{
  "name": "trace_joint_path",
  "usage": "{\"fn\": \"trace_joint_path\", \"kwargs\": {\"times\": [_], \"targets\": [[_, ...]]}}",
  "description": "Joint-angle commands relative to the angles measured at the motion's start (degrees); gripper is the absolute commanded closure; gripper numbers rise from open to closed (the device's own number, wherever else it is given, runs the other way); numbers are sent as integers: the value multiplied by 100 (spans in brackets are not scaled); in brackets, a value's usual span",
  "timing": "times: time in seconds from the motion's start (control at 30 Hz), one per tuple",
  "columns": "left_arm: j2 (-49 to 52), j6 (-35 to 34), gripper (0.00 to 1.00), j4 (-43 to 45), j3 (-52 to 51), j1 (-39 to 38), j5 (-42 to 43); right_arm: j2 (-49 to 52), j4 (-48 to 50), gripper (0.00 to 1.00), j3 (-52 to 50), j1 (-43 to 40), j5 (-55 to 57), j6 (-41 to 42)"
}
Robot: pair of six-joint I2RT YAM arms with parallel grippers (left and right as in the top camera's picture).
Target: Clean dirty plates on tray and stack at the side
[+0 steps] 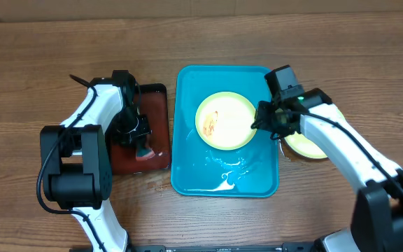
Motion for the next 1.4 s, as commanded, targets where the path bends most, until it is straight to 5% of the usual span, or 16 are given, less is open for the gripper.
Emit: {"fn": "trace_joint_path", "kwargs": {"times": [0.0, 0.1, 0.23, 0.33, 0.37, 0.53, 0.9, 1.17, 1.37], "targets": [[-105, 101, 45, -129, 352, -17, 15, -236, -142, 65, -7, -9, 31, -107], [-101, 118, 39, -131, 302, -17, 13, -251, -365, 64, -7, -9, 33, -107], [-92, 116, 49, 245, -136, -52, 13, -249, -542, 64, -7, -9, 31, -107], [-87, 72, 89, 708, -651, -107, 13, -249, -562, 64, -7, -9, 31, -105], [-87, 72, 96, 813, -798, -120, 13, -249, -562, 64, -7, -9, 31, -105], [-125, 74, 96, 584, -643, -114, 7, -249, -549, 64, -7, -9, 33, -105], [-378, 249, 96, -638, 1405, -175, -278, -236, -177, 63, -22, -9, 262, -157], [-356, 245, 96, -555, 1469, -584, -647, 74, 92, 63, -24, 0, 280, -426], [-356, 177, 96, -776, 2166, -898, -208, 391, 179, 53, -24, -28, 284, -361]]}}
